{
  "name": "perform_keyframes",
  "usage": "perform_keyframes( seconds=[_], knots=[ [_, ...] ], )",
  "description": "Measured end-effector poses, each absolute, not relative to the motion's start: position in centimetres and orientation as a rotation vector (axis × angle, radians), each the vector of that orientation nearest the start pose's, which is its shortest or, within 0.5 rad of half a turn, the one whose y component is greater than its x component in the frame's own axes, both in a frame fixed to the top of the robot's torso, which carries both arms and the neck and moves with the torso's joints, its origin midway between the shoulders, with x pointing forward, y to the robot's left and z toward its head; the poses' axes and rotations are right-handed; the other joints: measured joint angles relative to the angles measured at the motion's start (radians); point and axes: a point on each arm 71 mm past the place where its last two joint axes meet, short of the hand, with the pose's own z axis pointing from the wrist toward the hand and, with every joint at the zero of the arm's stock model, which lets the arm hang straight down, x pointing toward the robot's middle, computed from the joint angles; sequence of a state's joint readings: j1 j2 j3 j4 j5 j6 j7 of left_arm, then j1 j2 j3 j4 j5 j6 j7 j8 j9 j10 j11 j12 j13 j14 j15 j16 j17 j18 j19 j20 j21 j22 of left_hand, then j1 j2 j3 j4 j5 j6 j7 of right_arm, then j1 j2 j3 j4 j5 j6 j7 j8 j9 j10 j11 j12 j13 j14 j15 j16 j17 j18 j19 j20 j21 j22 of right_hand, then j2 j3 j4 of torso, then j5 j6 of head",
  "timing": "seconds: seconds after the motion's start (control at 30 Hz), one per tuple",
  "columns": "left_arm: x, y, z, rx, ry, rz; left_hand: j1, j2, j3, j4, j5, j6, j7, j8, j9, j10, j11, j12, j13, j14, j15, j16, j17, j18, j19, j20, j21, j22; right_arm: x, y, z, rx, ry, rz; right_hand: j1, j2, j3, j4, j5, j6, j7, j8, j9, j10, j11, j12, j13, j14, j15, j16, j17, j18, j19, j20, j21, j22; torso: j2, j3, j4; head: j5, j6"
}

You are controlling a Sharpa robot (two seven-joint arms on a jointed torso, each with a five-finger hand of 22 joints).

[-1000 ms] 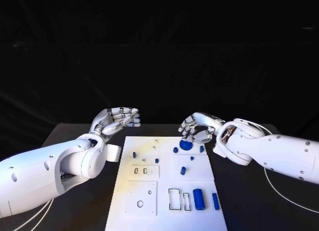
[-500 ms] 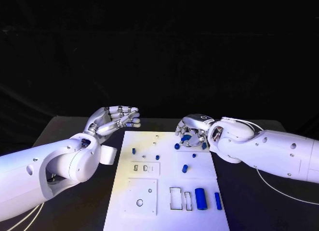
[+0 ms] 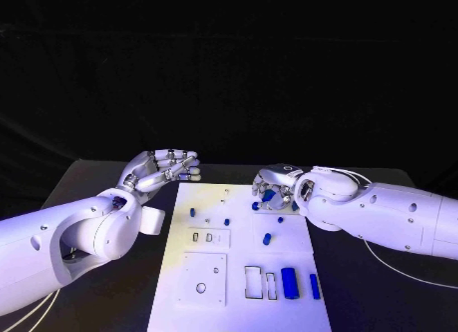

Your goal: Assemble the parts on the task board

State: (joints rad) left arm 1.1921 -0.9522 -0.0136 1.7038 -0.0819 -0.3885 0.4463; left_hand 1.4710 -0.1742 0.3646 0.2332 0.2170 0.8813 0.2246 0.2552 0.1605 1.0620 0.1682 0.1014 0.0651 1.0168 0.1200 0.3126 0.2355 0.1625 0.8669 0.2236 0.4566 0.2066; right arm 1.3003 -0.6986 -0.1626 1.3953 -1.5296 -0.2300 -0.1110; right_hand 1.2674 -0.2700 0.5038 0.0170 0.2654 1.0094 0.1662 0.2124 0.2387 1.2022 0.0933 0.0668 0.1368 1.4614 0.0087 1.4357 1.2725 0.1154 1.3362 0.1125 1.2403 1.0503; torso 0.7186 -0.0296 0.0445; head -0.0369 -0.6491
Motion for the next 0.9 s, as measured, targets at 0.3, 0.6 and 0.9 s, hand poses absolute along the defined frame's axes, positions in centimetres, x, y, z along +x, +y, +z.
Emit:
perform_keyframes(
  seconds=[0.3,0.6,0.9],
  knots=[
    [45.72,21.18,-15.28,-0.998,1.364,-1.580,0.000,0.000,0.000,0.000,0.000,0.000,0.000,0.000,0.000,0.000,0.000,-0.005,0.000,0.000,0.000,0.000,0.000,0.000,0.000,0.000,0.000,0.000,51.01,-16.03,-19.43,-0.373,1.748,0.534,0.000,0.000,0.004,0.003,0.000,0.000,0.000,0.000,0.003,0.000,0.000,0.000,0.000,0.000,0.000,0.006,0.007,0.000,0.000,0.000,0.008,0.008,0.008,-0.0027,0.0017,-0.002,-0.001],
    [45.70,21.28,-15.30,-1.000,1.369,-1.580,0.000,0.000,0.000,0.000,0.000,0.000,0.000,0.000,0.000,0.000,0.000,-0.005,0.000,0.000,0.000,0.000,0.001,0.000,0.000,0.000,0.000,0.001,51.04,-15.71,-19.97,-0.376,1.763,0.528,0.007,0.007,0.012,0.012,0.000,0.006,-0.006,0.000,0.009,0.000,0.000,0.000,0.000,0.000,0.000,0.014,0.010,0.000,0.000,0.000,0.013,0.017,0.015,-0.0034,0.0045,-0.001,-0.001],
    [45.75,21.34,-15.35,-1.002,1.375,-1.579,0.000,0.000,0.000,0.000,0.000,0.000,0.000,0.000,0.000,0.000,0.000,-0.005,0.000,0.000,0.000,0.000,0.001,0.000,0.000,0.000,0.000,0.001,51.02,-15.53,-20.01,-0.378,1.764,0.531,0.016,0.017,0.030,0.023,0.000,0.023,-0.015,0.012,0.022,0.015,-0.008,0.006,0.006,0.000,0.000,0.022,0.016,0.000,0.000,0.000,0.025,0.030,0.020,-0.0035,0.0052,0.002,0.001]
  ],
)
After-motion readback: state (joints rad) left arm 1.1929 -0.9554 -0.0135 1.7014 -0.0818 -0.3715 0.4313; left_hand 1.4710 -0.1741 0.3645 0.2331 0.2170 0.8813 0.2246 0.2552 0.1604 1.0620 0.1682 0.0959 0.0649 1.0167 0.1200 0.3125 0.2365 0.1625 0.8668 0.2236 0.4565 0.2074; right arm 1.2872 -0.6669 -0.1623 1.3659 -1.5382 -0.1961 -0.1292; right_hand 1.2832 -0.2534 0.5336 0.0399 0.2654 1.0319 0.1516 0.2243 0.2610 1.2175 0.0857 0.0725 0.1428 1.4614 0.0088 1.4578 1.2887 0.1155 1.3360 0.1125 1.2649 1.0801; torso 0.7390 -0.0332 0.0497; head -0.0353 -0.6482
